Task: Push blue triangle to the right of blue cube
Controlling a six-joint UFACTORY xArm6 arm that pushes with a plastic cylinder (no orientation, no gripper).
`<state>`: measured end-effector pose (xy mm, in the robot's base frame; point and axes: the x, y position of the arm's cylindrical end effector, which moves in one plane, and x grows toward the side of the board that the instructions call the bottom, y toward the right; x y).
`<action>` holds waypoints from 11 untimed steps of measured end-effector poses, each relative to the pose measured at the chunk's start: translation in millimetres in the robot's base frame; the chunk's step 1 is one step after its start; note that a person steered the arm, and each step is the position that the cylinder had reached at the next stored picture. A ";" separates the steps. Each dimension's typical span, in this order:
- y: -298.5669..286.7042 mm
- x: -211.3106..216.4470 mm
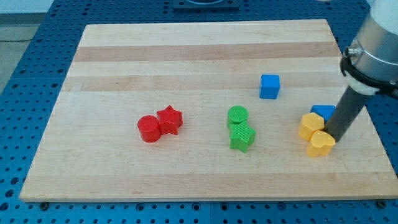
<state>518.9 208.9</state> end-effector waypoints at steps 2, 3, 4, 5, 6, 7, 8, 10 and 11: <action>-14.8 -35.2; -17.8 -53.9; -0.1 -53.9; 7.7 -55.1; 1.8 -68.0; 0.9 -79.8; -3.5 -87.1; 18.8 -112.7; 16.9 -124.2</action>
<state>394.7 225.9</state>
